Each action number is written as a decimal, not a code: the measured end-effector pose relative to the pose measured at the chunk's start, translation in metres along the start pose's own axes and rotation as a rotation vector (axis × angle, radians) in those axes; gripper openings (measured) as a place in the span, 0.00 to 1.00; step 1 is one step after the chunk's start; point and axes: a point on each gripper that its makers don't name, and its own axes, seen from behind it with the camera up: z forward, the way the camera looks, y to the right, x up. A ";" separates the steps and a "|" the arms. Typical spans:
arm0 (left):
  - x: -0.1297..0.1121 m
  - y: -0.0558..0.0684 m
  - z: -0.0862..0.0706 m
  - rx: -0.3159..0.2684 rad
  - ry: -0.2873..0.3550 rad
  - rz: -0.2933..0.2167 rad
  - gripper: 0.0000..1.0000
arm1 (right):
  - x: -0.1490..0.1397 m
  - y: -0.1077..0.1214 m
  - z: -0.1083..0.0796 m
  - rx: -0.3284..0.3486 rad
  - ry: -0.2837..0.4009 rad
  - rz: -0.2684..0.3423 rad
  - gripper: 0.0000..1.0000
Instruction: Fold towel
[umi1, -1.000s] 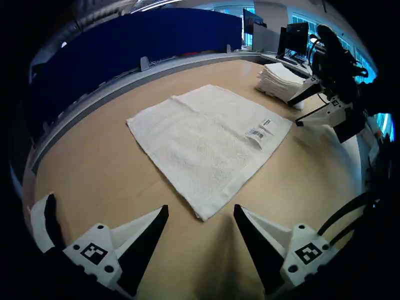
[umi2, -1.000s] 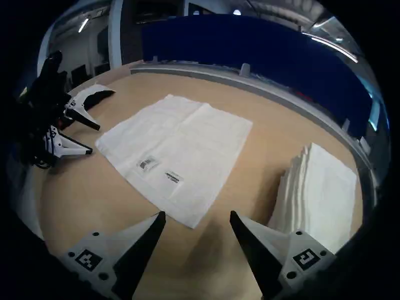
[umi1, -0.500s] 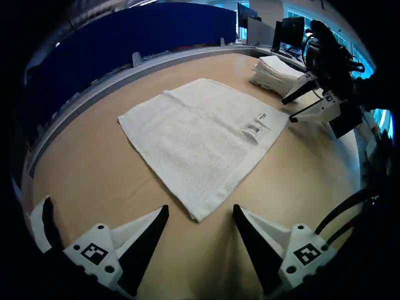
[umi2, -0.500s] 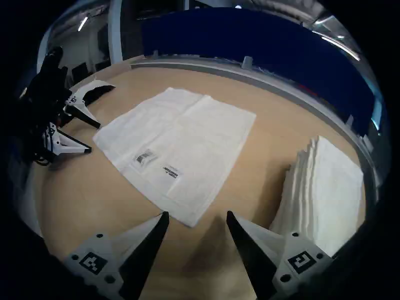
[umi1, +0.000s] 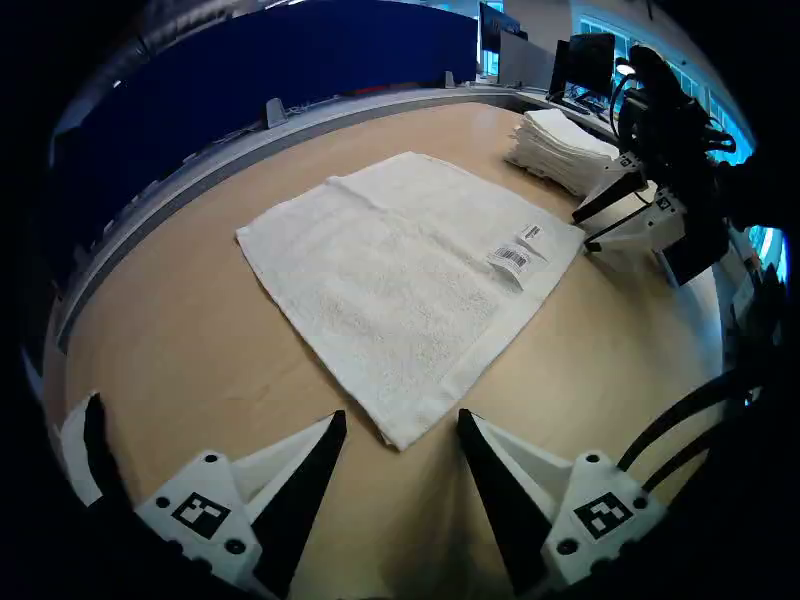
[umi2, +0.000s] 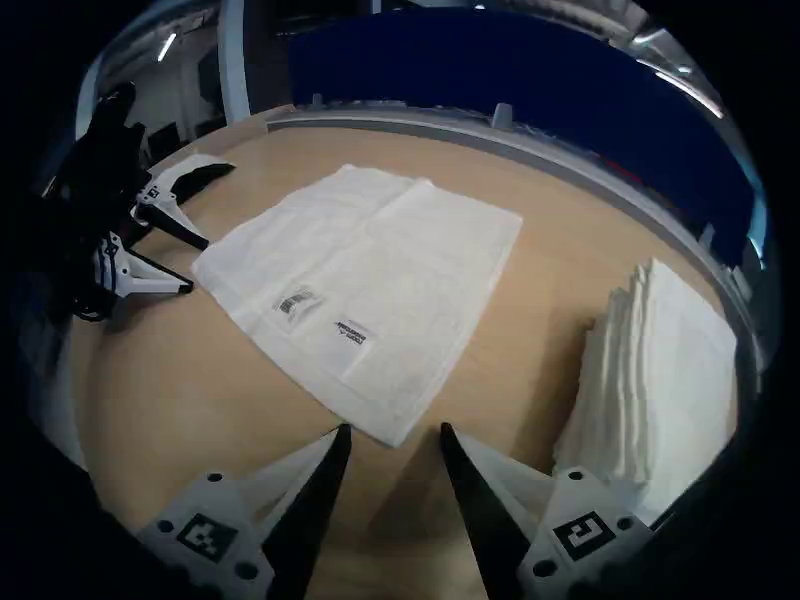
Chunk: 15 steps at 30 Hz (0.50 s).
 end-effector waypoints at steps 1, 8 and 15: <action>0.000 0.000 0.000 0.000 0.000 0.000 0.80 | 0.000 0.000 0.000 0.000 0.000 -0.001 0.63; 0.001 0.005 0.000 -0.014 -0.005 0.001 0.69 | 0.000 -0.001 0.000 0.004 0.000 -0.002 0.58; 0.001 0.009 0.001 -0.023 -0.008 0.014 0.54 | 0.001 0.000 0.001 0.003 0.001 0.003 0.41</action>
